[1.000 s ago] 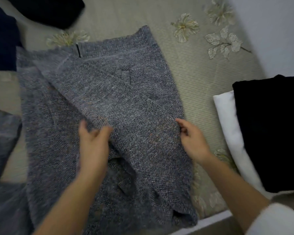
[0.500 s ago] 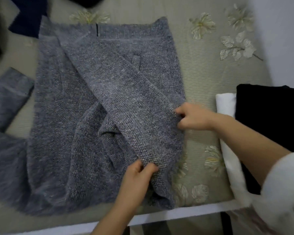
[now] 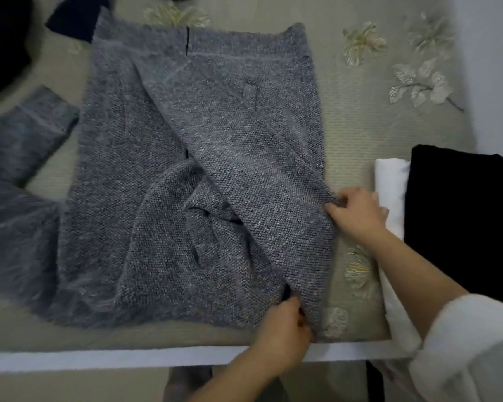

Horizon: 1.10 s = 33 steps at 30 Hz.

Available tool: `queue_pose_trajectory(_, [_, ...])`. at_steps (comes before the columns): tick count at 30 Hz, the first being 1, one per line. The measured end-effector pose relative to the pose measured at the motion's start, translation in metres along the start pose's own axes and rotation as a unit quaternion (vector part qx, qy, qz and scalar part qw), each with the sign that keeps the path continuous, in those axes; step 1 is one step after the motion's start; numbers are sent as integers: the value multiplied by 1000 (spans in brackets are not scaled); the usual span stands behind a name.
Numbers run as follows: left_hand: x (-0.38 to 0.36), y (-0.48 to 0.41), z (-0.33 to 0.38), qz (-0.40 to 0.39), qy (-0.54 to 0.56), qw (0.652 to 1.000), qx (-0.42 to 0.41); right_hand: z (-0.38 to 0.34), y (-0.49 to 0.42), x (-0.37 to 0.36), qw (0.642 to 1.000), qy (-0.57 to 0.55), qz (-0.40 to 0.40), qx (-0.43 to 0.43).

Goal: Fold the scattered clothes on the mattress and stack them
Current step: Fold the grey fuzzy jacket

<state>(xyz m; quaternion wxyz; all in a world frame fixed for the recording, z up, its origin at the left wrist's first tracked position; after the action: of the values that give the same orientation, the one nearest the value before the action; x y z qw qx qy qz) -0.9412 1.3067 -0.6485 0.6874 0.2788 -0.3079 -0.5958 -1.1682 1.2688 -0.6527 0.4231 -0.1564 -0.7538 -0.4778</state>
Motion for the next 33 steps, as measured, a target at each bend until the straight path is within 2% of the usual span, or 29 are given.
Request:
queue_pose_trajectory(2, [-5,0,-9,10,6,1000,10,-11,8,-4,1000,-12,3,7])
queue_pose_trajectory(5, [-6,2,-15,-26,95,995,-3,-59,35,-2,976,-30,87,197])
queue_pose_trajectory(6, [-3,4,-15,-46,129,991,-4,-75,44,-9,962,-9,78,260])
queue_pose_trajectory(8, [10,11,-18,-65,207,976,5,-97,53,-33,943,61,-2,328])
queue_pose_trajectory(10, [35,19,-22,-53,289,956,22,-104,53,-61,931,152,-99,317])
queue_pose_trajectory(11, [51,23,-25,-33,320,947,27,-106,52,-69,930,183,-117,298])
queue_pose_trajectory(13, [90,28,-32,29,355,934,25,-118,54,-70,948,156,-87,264])
queue_pose_trajectory(16, [144,40,-54,112,374,920,26,-154,66,-59,968,71,8,242])
queue_pose_trajectory(19, [197,65,-85,219,378,900,-7,-204,79,-62,958,56,31,281])
queue_pose_trajectory(22, [252,110,-139,400,306,864,-9,-260,97,-83,937,62,4,344])
queue_pose_trajectory(24, [284,142,-187,511,271,815,34,-298,113,-104,915,64,-5,400])
queue_pose_trajectory(26, [312,168,-231,573,268,771,81,-330,127,-132,894,89,-52,436])
queue_pose_trajectory(29, [345,185,-275,590,338,723,122,-358,130,-177,881,178,-152,412])
queue_pose_trajectory(32, [366,179,-299,523,493,686,112,-361,120,-200,898,213,-189,335])
queue_pose_trajectory(33, [372,175,-298,482,538,684,103,-361,118,-201,902,217,-184,324])
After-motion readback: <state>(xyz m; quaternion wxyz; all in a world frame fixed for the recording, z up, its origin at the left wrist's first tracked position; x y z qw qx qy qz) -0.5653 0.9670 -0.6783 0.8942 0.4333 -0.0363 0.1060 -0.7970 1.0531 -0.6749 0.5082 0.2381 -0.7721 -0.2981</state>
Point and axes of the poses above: each hand's wrist, its own y-axis away from the middle knuckle, its own x-axis out of the back of the hand, z = x × y, the point moved 5 cm from there along -y, towards the middle knuckle, and after that the axes turned 10 degrees about -z, right-handed, at the moved point
